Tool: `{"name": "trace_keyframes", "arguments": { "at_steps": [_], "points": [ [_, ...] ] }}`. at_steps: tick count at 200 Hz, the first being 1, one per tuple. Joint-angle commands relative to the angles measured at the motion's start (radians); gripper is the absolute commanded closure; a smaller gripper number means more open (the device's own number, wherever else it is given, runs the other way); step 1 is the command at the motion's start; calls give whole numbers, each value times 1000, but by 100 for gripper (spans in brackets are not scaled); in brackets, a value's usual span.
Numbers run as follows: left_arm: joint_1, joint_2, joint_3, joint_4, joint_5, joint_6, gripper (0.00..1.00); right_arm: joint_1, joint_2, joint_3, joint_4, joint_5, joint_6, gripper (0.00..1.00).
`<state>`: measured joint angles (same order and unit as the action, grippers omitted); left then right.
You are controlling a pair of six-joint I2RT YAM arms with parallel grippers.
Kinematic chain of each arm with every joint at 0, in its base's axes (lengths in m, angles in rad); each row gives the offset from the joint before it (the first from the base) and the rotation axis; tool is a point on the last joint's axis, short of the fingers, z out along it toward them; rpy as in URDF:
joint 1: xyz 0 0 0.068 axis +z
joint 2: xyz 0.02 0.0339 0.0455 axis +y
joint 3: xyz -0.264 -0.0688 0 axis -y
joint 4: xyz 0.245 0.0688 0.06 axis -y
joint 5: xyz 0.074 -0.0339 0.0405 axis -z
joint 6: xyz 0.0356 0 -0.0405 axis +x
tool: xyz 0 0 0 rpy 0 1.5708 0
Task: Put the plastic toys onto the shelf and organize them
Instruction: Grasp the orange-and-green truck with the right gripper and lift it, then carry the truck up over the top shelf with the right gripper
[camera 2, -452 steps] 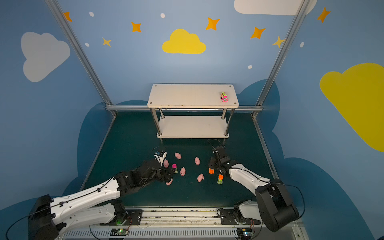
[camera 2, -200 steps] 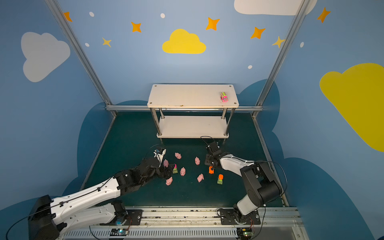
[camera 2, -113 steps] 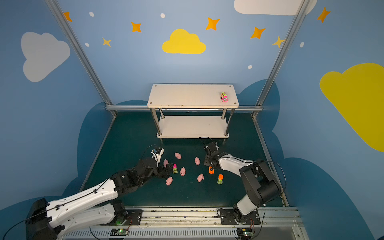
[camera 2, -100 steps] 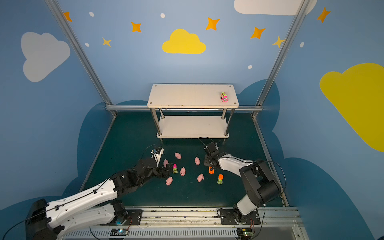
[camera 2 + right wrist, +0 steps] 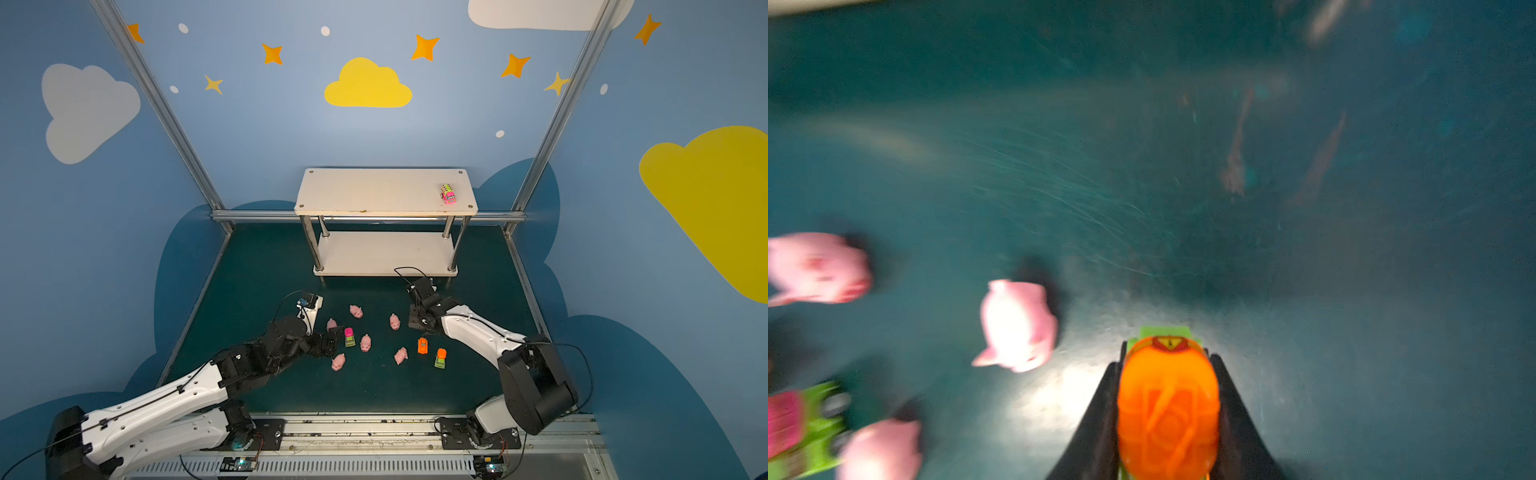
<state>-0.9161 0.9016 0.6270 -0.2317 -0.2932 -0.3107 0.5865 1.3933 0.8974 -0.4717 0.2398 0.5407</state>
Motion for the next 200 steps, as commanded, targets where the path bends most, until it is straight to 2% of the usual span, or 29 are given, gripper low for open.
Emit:
{"name": "trace_keyframes", "arguments": {
  "at_steps": [1,36,75,131,200],
  "points": [
    [5,-10,46,-48,6,6,0,7,-68,77,-124,11,-56,76],
    [5,2,132,-117,21,14,0,9,-125,229,-261,8,-130,76],
    [4,21,192,-135,45,47,0,9,-132,477,-367,-1,-228,75],
    [5,63,242,-120,47,78,0,0,-19,855,-485,50,-315,74],
    [5,85,263,-100,13,129,0,-78,201,1198,-511,-22,-381,73]
  ]
}}
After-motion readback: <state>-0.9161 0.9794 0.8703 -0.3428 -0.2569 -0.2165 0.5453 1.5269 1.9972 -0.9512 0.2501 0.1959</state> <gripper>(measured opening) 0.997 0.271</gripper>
